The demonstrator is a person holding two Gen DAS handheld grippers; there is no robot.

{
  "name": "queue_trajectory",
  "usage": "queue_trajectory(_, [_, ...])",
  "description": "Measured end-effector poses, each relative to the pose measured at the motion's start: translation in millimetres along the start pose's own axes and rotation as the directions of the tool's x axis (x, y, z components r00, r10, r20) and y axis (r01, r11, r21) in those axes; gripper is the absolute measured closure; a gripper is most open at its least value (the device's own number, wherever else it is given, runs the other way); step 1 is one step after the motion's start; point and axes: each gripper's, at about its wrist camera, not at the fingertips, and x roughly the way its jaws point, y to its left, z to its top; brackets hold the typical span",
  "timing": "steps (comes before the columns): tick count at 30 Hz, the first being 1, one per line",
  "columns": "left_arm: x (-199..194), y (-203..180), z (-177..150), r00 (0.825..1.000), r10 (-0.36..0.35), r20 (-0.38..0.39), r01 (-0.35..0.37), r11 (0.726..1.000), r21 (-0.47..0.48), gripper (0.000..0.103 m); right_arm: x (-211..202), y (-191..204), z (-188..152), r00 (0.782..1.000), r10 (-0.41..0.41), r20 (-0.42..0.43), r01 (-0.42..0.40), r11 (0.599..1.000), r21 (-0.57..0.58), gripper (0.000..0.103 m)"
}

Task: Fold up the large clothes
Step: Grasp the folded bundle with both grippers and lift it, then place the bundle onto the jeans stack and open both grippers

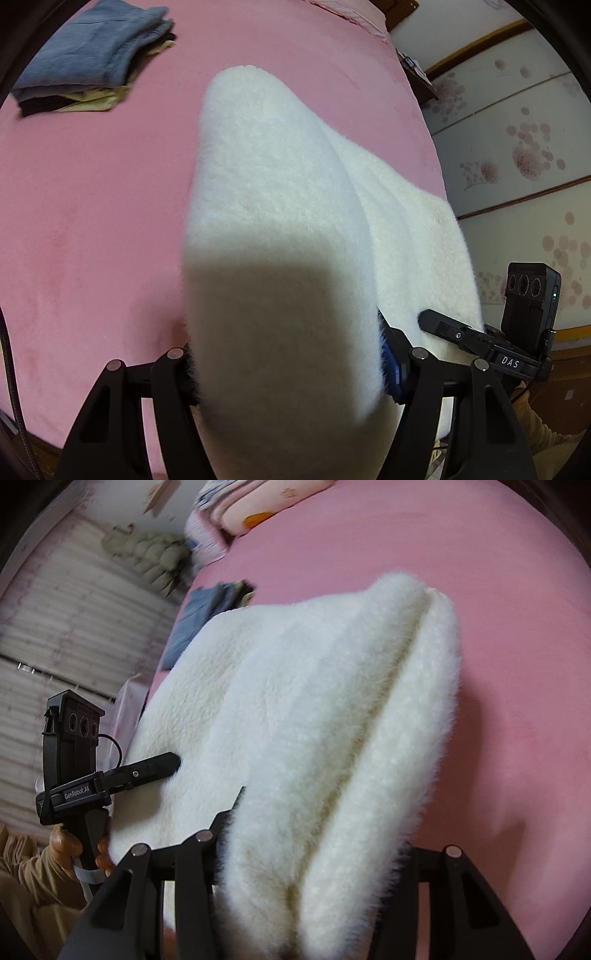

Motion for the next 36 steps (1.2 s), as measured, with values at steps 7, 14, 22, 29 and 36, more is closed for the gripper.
queue_trajectory(7, [-92, 102, 22, 0.996, -0.006, 0.091, 0.007, 1.000, -0.019, 0.035, 38, 101, 28, 1.000, 0.025, 0.006, -0.024, 0.994, -0.111, 0.057])
queue_trajectory(14, [-176, 224, 123, 0.986, -0.036, 0.164, 0.020, 0.995, 0.095, 0.034, 107, 218, 100, 0.993, 0.035, 0.116, -0.018, 0.989, -0.147, 0.057])
queue_trajectory(22, [-205, 338, 280, 0.964, -0.041, 0.263, -0.015, 0.978, 0.208, 0.034, 219, 297, 234, 0.963, 0.075, 0.259, -0.033, 0.986, -0.162, 0.057])
queue_trajectory(29, [-136, 423, 370, 0.953, -0.005, 0.303, -0.053, 0.981, 0.184, 0.032, 332, 286, 340, 0.960, 0.040, 0.277, 0.000, 0.990, -0.140, 0.055])
queue_trajectory(36, [-95, 458, 383, 0.948, -0.022, 0.316, -0.037, 0.983, 0.180, 0.018, 392, 257, 362, 0.975, -0.090, 0.202, 0.108, 0.991, -0.078, 0.036])
